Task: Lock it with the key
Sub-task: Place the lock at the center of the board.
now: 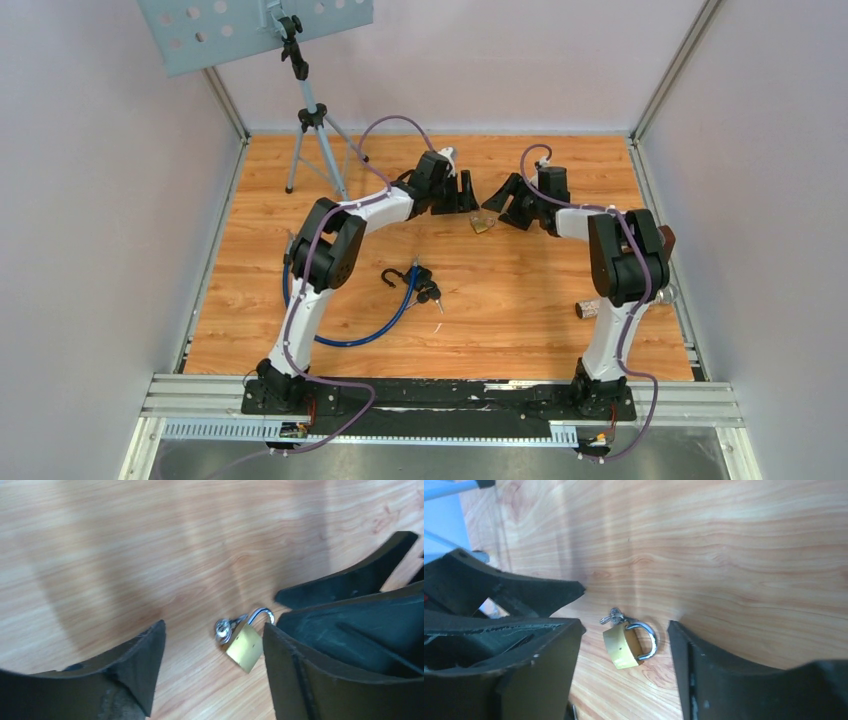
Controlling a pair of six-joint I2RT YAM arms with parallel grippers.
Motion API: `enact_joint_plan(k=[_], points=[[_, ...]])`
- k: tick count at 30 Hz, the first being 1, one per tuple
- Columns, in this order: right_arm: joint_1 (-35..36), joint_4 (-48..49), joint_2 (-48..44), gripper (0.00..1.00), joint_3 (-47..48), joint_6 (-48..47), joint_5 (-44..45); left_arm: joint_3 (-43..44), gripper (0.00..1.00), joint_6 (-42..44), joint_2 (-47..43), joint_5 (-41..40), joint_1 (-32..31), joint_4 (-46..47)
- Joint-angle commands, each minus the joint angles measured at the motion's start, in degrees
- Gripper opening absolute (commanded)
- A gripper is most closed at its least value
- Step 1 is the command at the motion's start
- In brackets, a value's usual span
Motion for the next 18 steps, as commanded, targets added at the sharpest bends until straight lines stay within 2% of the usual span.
enact_joint_plan(k=[1,5,7,11,13,15,16,18], points=[[-0.03,-6.36,-6.39,0.74,1.74,-4.89,12.42,-3.83,0.84,3.15,-7.60,-6.46,-0.22,-0.09],[0.10,-11.31,-12.56,0.79,0.63,-6.27,17.72,-6.57,0.99,5.54,-13.01,-11.42,-0.22,-1.99],[0.65,-12.95,-15.78,0.78,-1.05,-6.50,18.06,-9.46,1.00,6.15,-16.43,-13.47,-0.23,-2.31],[4.54,-14.74,-22.13,0.68,-4.72,-7.60,19.24,-18.89,1.00,7.07,-25.95,-16.22,-0.26,-0.95],[8.16,-14.87,-25.40,0.61,-6.75,-8.97,20.68,-24.59,1.00,8.03,-33.90,-16.42,-0.30,0.26],[12.29,-14.65,-27.81,0.59,-8.29,-11.12,21.10,-30.73,1.00,7.99,-38.25,-17.39,-0.33,0.18],[14.05,-13.84,-28.57,0.62,-9.13,-12.66,19.95,-34.00,1.00,7.99,-42.27,-17.64,-0.36,-0.26],[17.31,-10.21,-29.49,0.74,-11.47,-17.15,15.38,-37.54,1.00,7.67,-47.85,-18.30,-0.39,-2.59]])
